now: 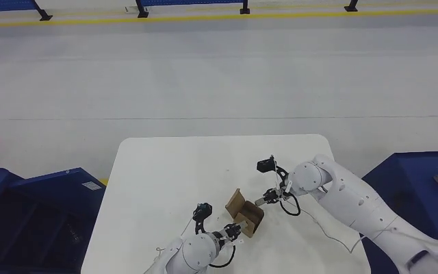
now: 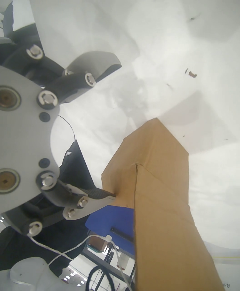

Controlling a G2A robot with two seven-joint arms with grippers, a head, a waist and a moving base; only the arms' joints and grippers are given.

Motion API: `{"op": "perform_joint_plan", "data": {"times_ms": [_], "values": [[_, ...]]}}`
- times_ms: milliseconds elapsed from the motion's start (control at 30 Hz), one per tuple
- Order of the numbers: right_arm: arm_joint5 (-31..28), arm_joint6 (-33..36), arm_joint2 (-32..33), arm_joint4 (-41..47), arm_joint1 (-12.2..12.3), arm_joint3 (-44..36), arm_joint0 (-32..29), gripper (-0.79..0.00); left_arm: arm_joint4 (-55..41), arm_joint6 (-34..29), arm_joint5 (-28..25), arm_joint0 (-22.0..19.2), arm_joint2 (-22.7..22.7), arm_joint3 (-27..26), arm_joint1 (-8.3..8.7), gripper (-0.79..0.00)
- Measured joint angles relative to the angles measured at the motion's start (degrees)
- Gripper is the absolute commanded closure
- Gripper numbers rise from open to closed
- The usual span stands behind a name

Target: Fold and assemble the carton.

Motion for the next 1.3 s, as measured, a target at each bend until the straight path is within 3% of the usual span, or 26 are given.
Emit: {"op": "perform_joint_plan", "data": {"times_ms": [1300], "values": [[1.07, 1.4, -0.18, -8.88, -2.84, -3.26, -2.06, -0.785, -0.46, 0.12, 5.29, -3.79, 2.12, 4.03, -0.04, -0.785]]}}
